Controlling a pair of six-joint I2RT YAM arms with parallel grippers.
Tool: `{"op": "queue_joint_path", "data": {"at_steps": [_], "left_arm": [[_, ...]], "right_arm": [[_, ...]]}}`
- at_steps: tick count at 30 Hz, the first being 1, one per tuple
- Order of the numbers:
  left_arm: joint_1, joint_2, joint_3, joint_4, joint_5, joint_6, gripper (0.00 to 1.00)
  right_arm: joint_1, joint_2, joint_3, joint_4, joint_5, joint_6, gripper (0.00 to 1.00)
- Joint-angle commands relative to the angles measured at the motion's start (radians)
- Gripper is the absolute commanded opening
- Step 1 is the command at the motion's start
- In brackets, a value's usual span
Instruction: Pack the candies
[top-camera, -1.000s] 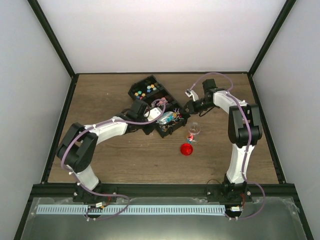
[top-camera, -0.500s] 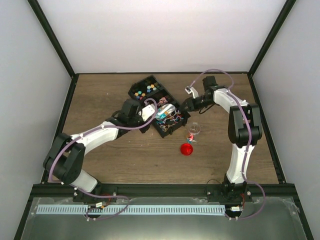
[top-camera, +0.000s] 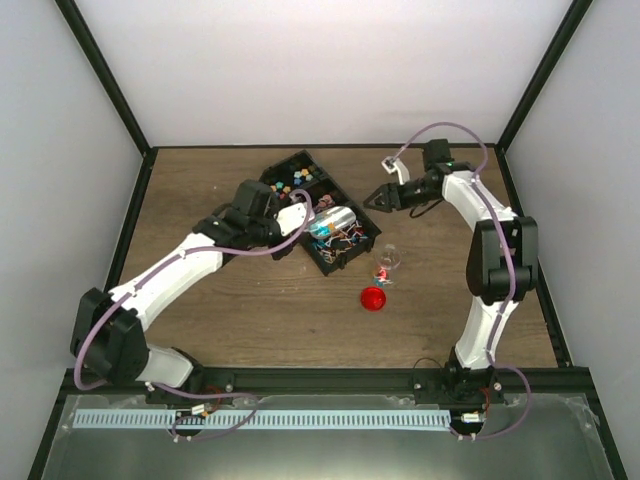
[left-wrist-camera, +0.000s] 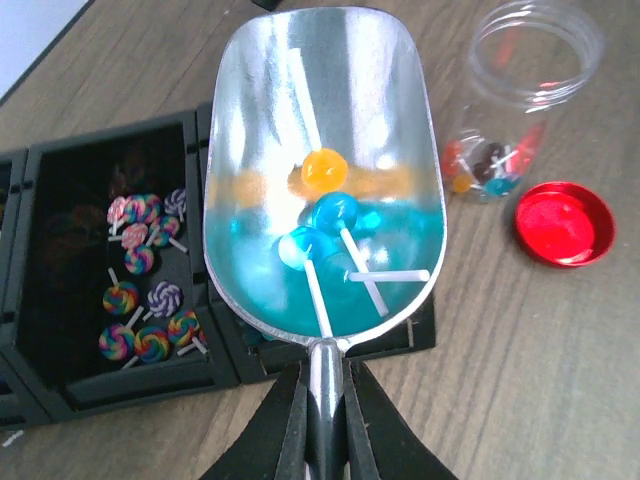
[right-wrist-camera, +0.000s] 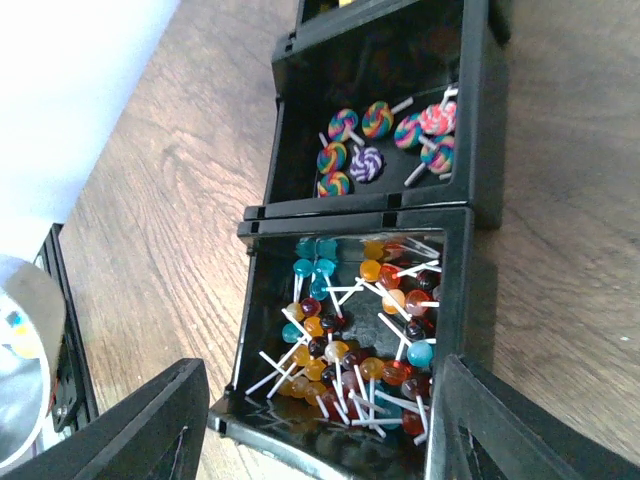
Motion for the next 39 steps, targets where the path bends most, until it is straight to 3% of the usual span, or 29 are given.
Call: {"op": "queue_joint_path", "data": {"at_steps": [1,5,12,24,39], "left_arm": [[-0.024,-0.031,0.094,-0.209,0.058,0.12,0.04],[-0.052,0.04,0.214,-0.362,0.079,0.156,0.04],[-0.122,0.112,0.326,-0.429,0.057,0.164,0.04],[-0.194,0.238,0.447,-0.529,-0.038,0.167,0.04],[-0.238,0.345,0.639,-0.67,-0.108,0.16,0.04]], "right_arm": [[-0.058,-0.07,0.045,-0.117,-0.043,-0.094,0.66],[-0.11,-0.081,0.036,-0.263,-0.065,-0.198,0.66],[-0.16,-0.116,-0.048,-0.372,-0.046,-0.298,0.62],[-0.191,-0.185,-0.204,-0.359,-0.043,-0.33,0.57],[-0.189,-0.206,-0.244,-0.343,-0.03,-0.333,0.58]]}}
